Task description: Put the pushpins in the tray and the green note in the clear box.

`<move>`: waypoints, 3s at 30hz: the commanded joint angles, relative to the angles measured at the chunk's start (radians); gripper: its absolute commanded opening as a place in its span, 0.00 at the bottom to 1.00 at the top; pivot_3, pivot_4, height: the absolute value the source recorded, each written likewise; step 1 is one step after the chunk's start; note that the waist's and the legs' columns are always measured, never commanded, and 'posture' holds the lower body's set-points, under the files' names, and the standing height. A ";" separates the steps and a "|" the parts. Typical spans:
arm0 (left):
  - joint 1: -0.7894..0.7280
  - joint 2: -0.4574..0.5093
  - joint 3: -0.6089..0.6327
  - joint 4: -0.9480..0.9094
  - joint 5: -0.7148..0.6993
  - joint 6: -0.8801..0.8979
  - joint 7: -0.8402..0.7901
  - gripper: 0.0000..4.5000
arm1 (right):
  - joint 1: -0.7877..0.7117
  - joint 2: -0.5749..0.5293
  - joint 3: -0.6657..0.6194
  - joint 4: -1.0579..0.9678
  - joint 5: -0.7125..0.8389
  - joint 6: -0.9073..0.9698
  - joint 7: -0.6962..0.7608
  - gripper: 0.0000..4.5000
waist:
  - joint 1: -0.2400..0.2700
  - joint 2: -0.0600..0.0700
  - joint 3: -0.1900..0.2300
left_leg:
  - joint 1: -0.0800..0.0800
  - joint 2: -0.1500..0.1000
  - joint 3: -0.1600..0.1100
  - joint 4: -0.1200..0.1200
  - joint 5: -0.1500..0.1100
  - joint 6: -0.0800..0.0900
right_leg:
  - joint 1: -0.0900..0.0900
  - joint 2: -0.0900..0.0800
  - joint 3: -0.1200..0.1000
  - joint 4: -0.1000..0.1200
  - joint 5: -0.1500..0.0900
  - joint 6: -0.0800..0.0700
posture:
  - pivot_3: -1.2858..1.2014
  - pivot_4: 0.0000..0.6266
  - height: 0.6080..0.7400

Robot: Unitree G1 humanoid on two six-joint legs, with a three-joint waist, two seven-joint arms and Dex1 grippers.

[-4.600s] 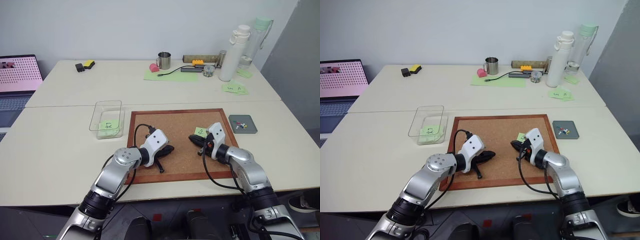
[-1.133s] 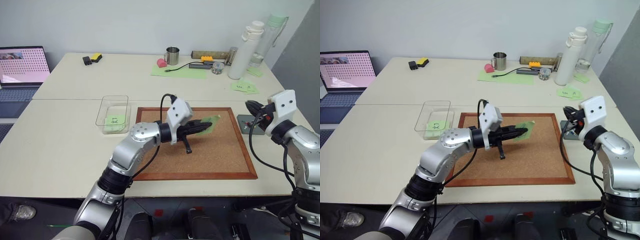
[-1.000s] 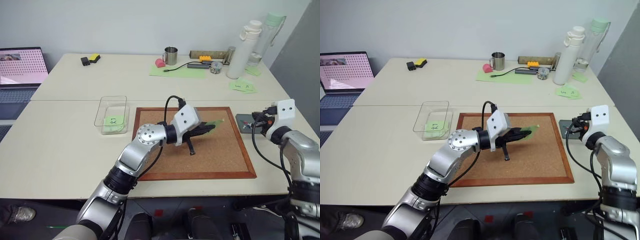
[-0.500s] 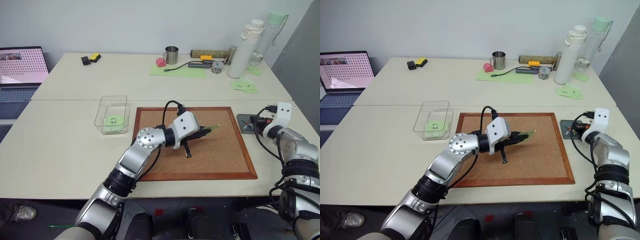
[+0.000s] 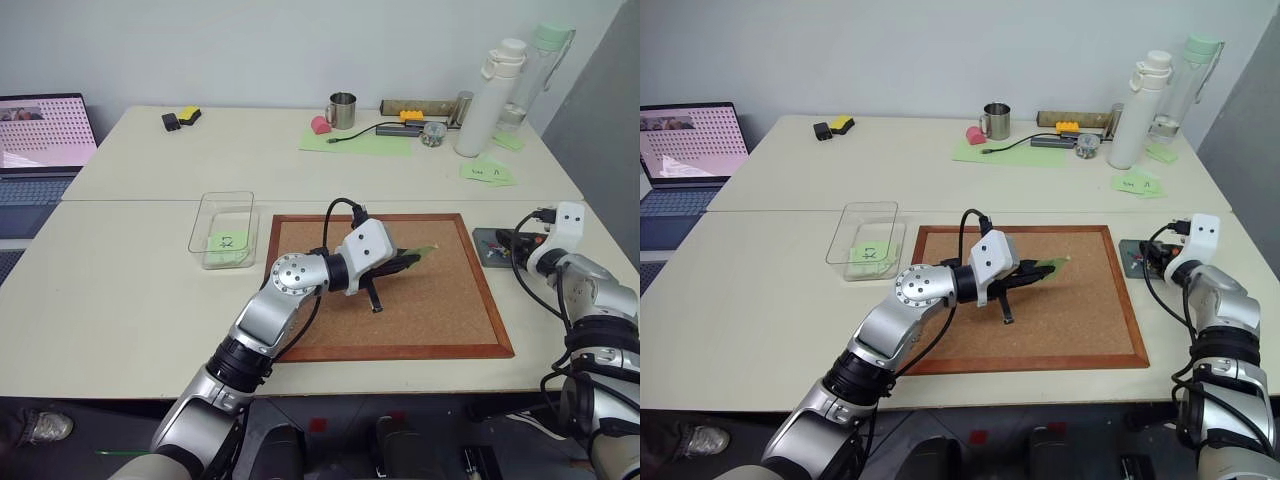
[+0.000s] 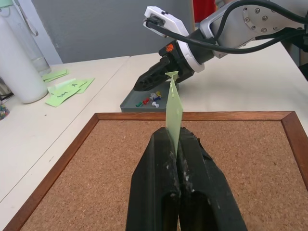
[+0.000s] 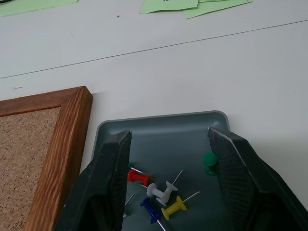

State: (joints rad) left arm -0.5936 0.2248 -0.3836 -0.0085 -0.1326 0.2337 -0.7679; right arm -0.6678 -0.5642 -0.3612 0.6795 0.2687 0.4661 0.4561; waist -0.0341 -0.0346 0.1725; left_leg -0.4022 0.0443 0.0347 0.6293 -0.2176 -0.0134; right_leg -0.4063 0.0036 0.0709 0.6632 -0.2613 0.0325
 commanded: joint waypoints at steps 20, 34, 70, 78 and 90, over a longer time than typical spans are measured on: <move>-0.009 -0.013 0.034 -0.040 -0.003 0.000 -0.005 0.00 | 0.113 -0.106 0.182 -0.076 -0.154 -0.362 0.132 0.94 | -0.005 0.000 0.000 | 0.001 0.000 0.000 0.000 0.000 0.000 | 0.000 0.000 0.000 0.001 -0.001 0.002 | 0.52 0.24 1.00; -0.008 -0.012 0.036 -0.042 -0.004 0.001 -0.009 0.00 | 0.034 0.004 -0.033 -0.093 0.137 -0.034 0.065 0.94 | 0.001 0.000 0.000 | 0.001 0.000 0.000 0.000 0.000 0.000 | 0.001 0.000 0.000 0.000 0.000 0.000 | 0.52 0.24 1.00; -0.006 -0.008 0.046 -0.052 -0.006 0.009 -0.002 0.00 | -0.025 0.005 -0.236 -0.101 0.384 0.226 -0.058 0.94 | 0.000 0.000 0.000 | 0.000 0.000 0.000 0.000 0.000 0.000 | 0.001 0.000 0.000 0.000 0.000 0.000 | 0.52 0.24 1.00; 0.005 -0.012 0.059 -0.058 -0.013 0.020 0.006 0.00 | 0.010 -0.003 -0.216 -0.235 0.432 0.307 -0.029 0.94 | 0.000 0.000 0.000 | 0.000 0.000 0.000 0.000 0.000 0.000 | 0.001 0.001 0.000 0.000 0.000 0.001 | 0.52 0.24 1.00; 0.064 0.020 0.251 -0.188 -0.112 0.225 0.124 0.00 | 0.307 -0.103 0.102 -0.670 0.206 -0.050 0.283 0.94 | -0.003 0.001 0.000 | 0.000 0.001 -0.002 0.000 0.000 0.000 | 0.000 0.000 0.000 0.001 -0.003 0.005 | 0.52 0.24 1.00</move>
State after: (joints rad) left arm -0.5272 0.2358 -0.1986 -0.1328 -0.2140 0.4131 -0.6857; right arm -0.3593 -0.6411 -0.2389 0.1318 0.4230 0.4093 0.6993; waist -0.0369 -0.0339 0.1721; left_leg -0.4016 0.0452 0.0324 0.6297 -0.2176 -0.0135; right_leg -0.4058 0.0040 0.0706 0.6644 -0.2640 0.0378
